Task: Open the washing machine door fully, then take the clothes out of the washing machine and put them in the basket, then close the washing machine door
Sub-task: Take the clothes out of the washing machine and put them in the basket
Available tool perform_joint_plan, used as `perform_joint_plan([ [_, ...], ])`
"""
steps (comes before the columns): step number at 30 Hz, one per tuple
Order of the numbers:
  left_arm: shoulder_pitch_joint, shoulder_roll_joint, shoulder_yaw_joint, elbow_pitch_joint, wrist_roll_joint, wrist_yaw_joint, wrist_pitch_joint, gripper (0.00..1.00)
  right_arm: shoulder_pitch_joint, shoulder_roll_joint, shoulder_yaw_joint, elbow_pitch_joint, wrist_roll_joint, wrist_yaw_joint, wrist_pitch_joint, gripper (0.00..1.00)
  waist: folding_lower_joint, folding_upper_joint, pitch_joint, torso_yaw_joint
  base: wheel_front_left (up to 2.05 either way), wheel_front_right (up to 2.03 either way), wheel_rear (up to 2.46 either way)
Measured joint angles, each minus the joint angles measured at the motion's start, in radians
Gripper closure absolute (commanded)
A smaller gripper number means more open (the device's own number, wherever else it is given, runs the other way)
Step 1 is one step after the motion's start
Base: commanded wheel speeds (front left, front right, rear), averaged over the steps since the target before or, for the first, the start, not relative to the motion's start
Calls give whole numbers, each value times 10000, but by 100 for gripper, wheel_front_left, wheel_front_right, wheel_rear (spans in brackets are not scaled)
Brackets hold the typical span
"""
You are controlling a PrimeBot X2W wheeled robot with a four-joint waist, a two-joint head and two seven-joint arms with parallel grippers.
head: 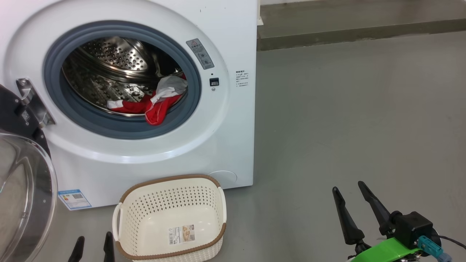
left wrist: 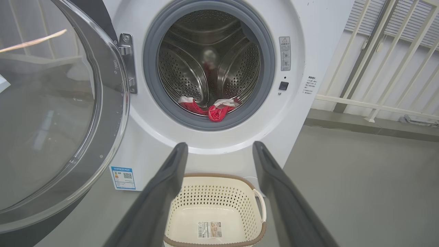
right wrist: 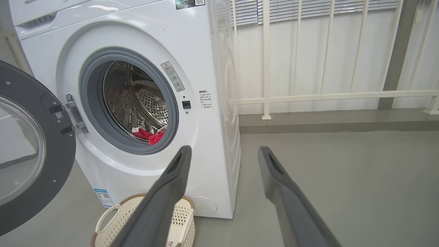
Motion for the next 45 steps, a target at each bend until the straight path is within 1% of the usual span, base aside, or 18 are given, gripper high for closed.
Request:
perform_joint_plan([
  [2,0,8,-2,-17,38,-81,0,0,-2,0,6,17,8,0,0,0,0,0,13,3,0,0,0],
  [10,-5,0,71,-84,167,-56,0,0,-10,-4,27,104,10,0,0,0,0,0,35,-57,3,-3,1],
  [14,-6,-8,86,-10,267,173,0,0,-10,-4,27,107,10,0,0,0,0,0,44,-88,53,-53,0],
  [24,-35,-15,132,31,267,240,0,0,-12,-4,48,153,13,0,0,0,0,0,40,-112,148,-148,0],
  [33,-51,-42,211,-96,253,192,0,0,-38,-6,96,171,98,0,0,0,0,0,20,-69,158,-158,0],
  [38,-51,-69,222,-96,253,180,0,0,-38,-4,107,171,98,0,0,0,0,0,-23,-41,73,-73,0],
  [45,-50,-98,272,-92,253,107,0,0,-38,-17,127,174,98,0,0,0,0,0,-106,-49,8,-8,0],
])
